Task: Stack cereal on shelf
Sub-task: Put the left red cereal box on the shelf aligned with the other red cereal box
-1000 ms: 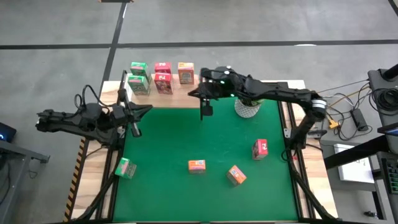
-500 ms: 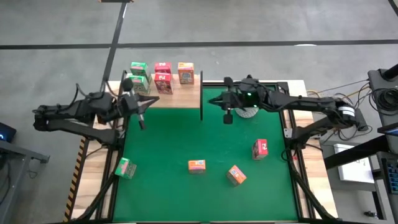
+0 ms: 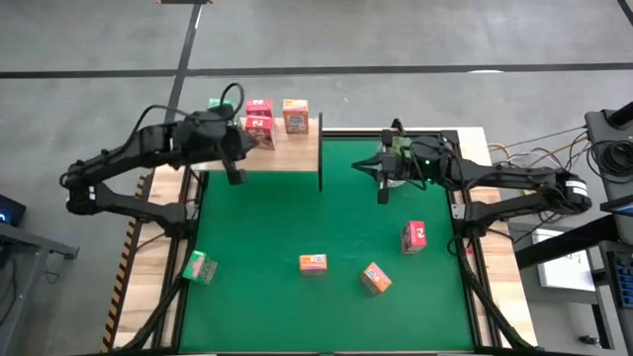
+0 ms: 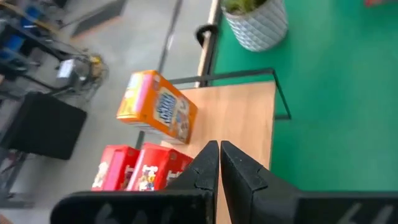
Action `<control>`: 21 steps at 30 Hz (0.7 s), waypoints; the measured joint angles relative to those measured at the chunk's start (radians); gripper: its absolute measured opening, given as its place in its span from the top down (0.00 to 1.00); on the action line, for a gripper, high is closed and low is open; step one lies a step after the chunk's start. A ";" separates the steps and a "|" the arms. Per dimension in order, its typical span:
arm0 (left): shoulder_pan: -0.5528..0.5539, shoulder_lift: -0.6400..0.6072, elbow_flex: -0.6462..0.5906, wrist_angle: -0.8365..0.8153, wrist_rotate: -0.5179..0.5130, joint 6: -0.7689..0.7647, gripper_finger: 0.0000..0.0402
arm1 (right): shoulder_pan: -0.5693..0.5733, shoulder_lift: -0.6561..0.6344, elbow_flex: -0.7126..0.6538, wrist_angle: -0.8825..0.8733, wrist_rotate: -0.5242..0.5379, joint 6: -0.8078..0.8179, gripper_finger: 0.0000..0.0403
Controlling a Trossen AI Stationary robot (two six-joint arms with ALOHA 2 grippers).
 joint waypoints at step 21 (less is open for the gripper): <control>0.456 0.192 0.045 -0.016 0.342 0.279 0.41 | 0.000 0.006 -0.011 -0.013 -0.002 0.011 0.98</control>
